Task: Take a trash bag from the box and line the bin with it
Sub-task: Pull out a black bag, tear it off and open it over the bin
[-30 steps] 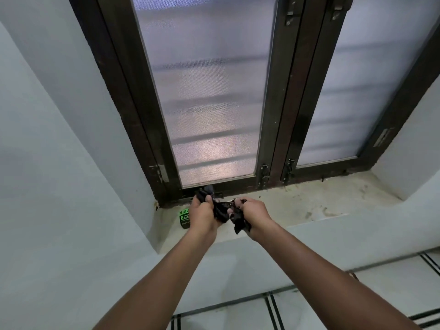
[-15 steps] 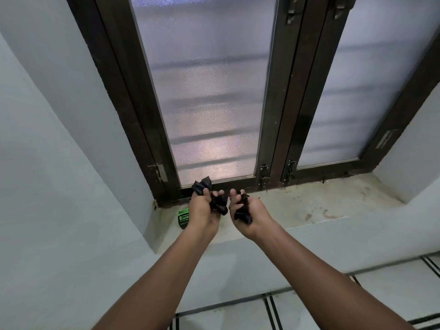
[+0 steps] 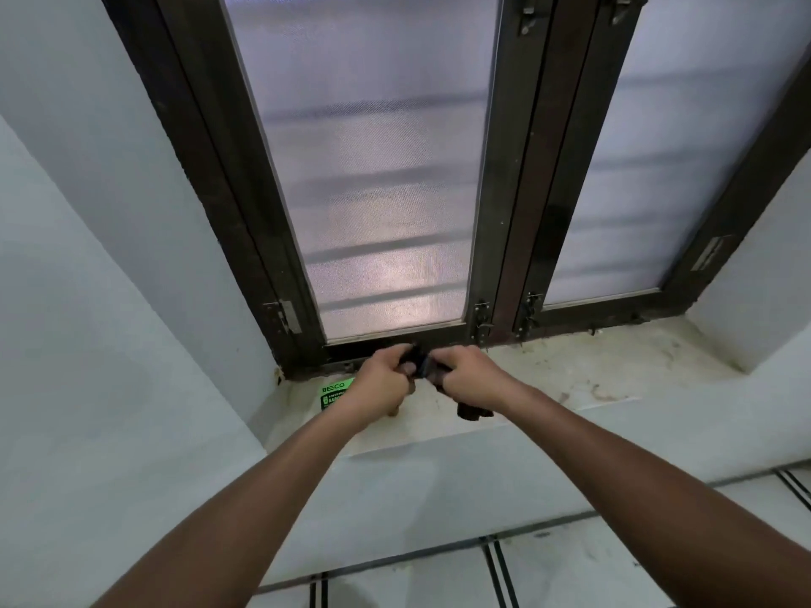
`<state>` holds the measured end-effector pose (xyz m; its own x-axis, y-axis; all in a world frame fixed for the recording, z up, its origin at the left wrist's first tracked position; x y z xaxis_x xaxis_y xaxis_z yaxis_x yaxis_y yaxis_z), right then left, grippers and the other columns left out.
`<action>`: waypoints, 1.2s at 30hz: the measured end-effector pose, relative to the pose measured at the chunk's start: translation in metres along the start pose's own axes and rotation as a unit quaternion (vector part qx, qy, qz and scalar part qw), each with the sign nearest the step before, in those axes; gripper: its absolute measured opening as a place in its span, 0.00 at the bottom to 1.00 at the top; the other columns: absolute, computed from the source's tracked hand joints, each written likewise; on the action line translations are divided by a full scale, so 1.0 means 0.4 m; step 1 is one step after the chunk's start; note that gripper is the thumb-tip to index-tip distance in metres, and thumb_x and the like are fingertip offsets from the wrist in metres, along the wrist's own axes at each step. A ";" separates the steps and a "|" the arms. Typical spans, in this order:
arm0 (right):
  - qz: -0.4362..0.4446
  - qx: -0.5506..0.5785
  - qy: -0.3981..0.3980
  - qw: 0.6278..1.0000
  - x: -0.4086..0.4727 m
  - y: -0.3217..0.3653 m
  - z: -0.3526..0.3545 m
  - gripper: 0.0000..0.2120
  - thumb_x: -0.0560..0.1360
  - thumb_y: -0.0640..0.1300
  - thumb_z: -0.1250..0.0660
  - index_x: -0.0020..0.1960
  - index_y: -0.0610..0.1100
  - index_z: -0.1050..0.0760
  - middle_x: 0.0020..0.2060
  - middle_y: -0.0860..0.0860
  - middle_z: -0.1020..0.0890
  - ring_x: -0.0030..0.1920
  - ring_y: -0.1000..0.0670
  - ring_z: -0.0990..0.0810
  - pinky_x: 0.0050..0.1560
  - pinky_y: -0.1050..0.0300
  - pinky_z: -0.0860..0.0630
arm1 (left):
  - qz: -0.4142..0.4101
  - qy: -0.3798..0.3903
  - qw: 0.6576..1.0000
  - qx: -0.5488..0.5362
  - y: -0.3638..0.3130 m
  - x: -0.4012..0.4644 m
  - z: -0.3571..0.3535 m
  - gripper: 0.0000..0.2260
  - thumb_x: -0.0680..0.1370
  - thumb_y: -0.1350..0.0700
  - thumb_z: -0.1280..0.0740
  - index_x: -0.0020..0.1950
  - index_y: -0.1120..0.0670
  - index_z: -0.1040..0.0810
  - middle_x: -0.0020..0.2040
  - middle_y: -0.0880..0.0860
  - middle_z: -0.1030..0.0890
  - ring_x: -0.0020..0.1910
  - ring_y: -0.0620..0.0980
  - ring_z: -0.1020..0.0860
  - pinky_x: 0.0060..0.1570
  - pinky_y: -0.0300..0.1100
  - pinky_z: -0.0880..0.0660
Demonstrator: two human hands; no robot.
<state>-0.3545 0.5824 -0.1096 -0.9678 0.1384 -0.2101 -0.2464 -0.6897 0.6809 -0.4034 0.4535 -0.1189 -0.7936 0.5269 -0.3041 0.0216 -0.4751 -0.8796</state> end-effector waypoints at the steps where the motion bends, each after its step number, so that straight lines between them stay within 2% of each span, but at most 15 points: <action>1: -0.004 0.048 -0.011 0.999 0.003 -0.005 0.011 0.05 0.79 0.44 0.36 0.49 0.47 0.20 0.41 0.49 0.17 0.39 0.50 0.21 0.41 0.54 0.24 | 0.005 -0.003 0.999 -0.044 0.000 0.003 0.001 0.14 0.84 0.65 0.45 0.57 0.50 0.23 0.34 0.52 0.28 0.30 0.48 0.33 0.28 0.39 0.37; 4: -0.066 0.253 0.021 0.965 0.020 -0.014 0.000 0.08 0.74 0.40 0.36 0.53 0.46 0.23 0.44 0.45 0.20 0.45 0.45 0.22 0.47 0.51 0.26 | 0.012 -0.019 0.993 -0.112 0.001 0.018 0.008 0.08 0.86 0.60 0.43 0.59 0.53 0.25 0.35 0.54 0.24 0.28 0.49 0.29 0.31 0.42 0.31; 6: -0.119 0.366 0.031 0.923 0.044 -0.055 -0.028 0.21 0.64 0.33 0.39 0.55 0.45 0.24 0.50 0.42 0.24 0.49 0.40 0.25 0.45 0.49 0.27 | 0.033 -0.014 0.988 -0.152 0.015 0.019 0.006 0.05 0.86 0.57 0.40 0.59 0.56 0.25 0.38 0.56 0.19 0.32 0.53 0.23 0.37 0.46 0.25; 8: -0.141 0.306 0.009 0.942 0.066 -0.109 -0.040 0.32 0.63 0.32 0.41 0.63 0.52 0.25 0.61 0.42 0.29 0.55 0.37 0.24 0.41 0.51 0.23 | 0.070 -0.012 0.979 -0.191 0.041 0.017 0.004 0.07 0.84 0.55 0.38 0.56 0.57 0.24 0.40 0.56 0.16 0.37 0.56 0.20 0.46 0.49 0.23; 10: -0.124 0.242 -0.011 0.962 0.087 -0.140 -0.045 0.34 0.68 0.30 0.42 0.67 0.57 0.29 0.64 0.44 0.30 0.58 0.41 0.24 0.47 0.50 0.20 | 0.089 -0.036 0.976 -0.194 0.061 0.017 0.012 0.10 0.83 0.52 0.38 0.57 0.57 0.22 0.46 0.56 0.15 0.42 0.55 0.18 0.47 0.47 0.23; 14: -0.090 0.110 -0.119 0.983 0.130 -0.177 -0.014 0.27 0.72 0.33 0.37 0.65 0.56 0.28 0.56 0.48 0.19 0.55 0.46 0.20 0.47 0.53 0.21 | 0.101 -0.067 0.967 -0.222 0.102 0.020 0.019 0.16 0.80 0.44 0.35 0.63 0.49 0.22 0.60 0.54 0.16 0.58 0.57 0.18 0.63 0.56 0.23; 16: -0.059 -0.059 -0.165 0.983 0.148 -0.173 0.008 0.20 0.73 0.36 0.35 0.58 0.56 0.21 0.55 0.50 0.19 0.59 0.45 0.22 0.51 0.52 0.22 | 0.096 -0.073 0.959 -0.257 0.107 0.012 0.020 0.10 0.83 0.47 0.38 0.60 0.48 0.22 0.52 0.54 0.16 0.48 0.56 0.17 0.56 0.55 0.21; 18: -0.033 -0.170 -0.193 0.966 0.162 -0.166 0.022 0.15 0.76 0.36 0.35 0.56 0.53 0.20 0.56 0.50 0.23 0.57 0.44 0.26 0.45 0.53 0.26 | 0.103 -0.081 0.953 -0.274 0.123 0.012 0.019 0.07 0.85 0.49 0.40 0.56 0.48 0.24 0.46 0.55 0.19 0.39 0.54 0.19 0.48 0.54 0.19; 23: 0.057 -0.195 -0.228 0.952 0.170 -0.143 0.021 0.08 0.77 0.33 0.37 0.53 0.41 0.25 0.52 0.47 0.29 0.46 0.45 0.26 0.39 0.54 0.30 | 0.121 -0.091 0.944 -0.293 0.160 0.006 0.011 0.03 0.85 0.57 0.39 0.54 0.53 0.26 0.39 0.56 0.24 0.33 0.52 0.25 0.36 0.44 0.27; 25: 0.083 -0.203 -0.186 0.958 0.176 -0.154 -0.023 0.11 0.78 0.35 0.37 0.59 0.40 0.24 0.57 0.45 0.27 0.52 0.44 0.25 0.45 0.55 0.28 | 0.138 -0.080 0.942 -0.297 0.175 0.002 0.001 0.02 0.82 0.62 0.38 0.52 0.57 0.27 0.39 0.57 0.25 0.35 0.53 0.26 0.34 0.43 0.30; 28: -0.010 -0.245 0.000 0.969 0.177 -0.221 -0.106 0.26 0.78 0.36 0.40 0.76 0.42 0.34 0.66 0.42 0.25 0.65 0.39 0.26 0.59 0.53 0.26 | 0.147 -0.075 0.948 -0.273 0.195 -0.001 -0.008 0.02 0.79 0.66 0.32 0.51 0.62 0.23 0.42 0.61 0.22 0.37 0.54 0.24 0.33 0.42 0.26; 30: -0.096 -0.181 0.061 0.977 0.165 -0.266 -0.119 0.31 0.79 0.37 0.41 0.80 0.43 0.43 0.66 0.39 0.24 0.64 0.38 0.24 0.56 0.53 0.25 | 0.148 -0.088 0.955 -0.243 0.202 0.000 -0.011 0.04 0.76 0.65 0.28 0.51 0.61 0.18 0.40 0.58 0.19 0.38 0.54 0.22 0.36 0.43 0.23; 31: -0.121 -0.113 0.044 0.985 0.160 -0.277 -0.109 0.29 0.79 0.37 0.40 0.79 0.43 0.42 0.65 0.38 0.24 0.61 0.39 0.23 0.51 0.54 0.25 | 0.145 -0.097 0.959 -0.225 0.203 0.001 -0.011 0.05 0.76 0.63 0.27 0.51 0.59 0.17 0.39 0.56 0.18 0.38 0.53 0.21 0.37 0.43 0.24; 33: -0.144 0.015 -0.038 0.989 0.141 -0.290 -0.069 0.22 0.77 0.36 0.37 0.71 0.43 0.34 0.61 0.42 0.23 0.54 0.43 0.22 0.43 0.56 0.27 | 0.124 -0.114 0.965 -0.203 0.197 0.008 -0.012 0.05 0.76 0.61 0.27 0.51 0.55 0.17 0.38 0.53 0.18 0.37 0.52 0.23 0.37 0.41 0.27; 36: -0.121 0.099 -0.149 0.976 0.086 -0.282 -0.021 0.11 0.76 0.36 0.36 0.57 0.44 0.24 0.52 0.48 0.19 0.51 0.47 0.20 0.45 0.58 0.27 | 0.085 -0.118 0.972 -0.183 0.174 0.018 -0.020 0.05 0.77 0.56 0.27 0.52 0.50 0.16 0.38 0.49 0.20 0.36 0.48 0.26 0.35 0.40 0.29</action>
<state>-0.3597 0.6590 -0.1995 -0.8444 0.5014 -0.1886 -0.4464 -0.4638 0.7653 -0.4027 0.4299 -0.1854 -0.8763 0.2650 -0.4023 0.3453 -0.2367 -0.9082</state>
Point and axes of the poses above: each hand's wrist, its own x-axis towards the middle knuckle, its own z-axis out of the back of the hand, y = z × x, the point moved 7 cm from there along x, towards the middle knuckle
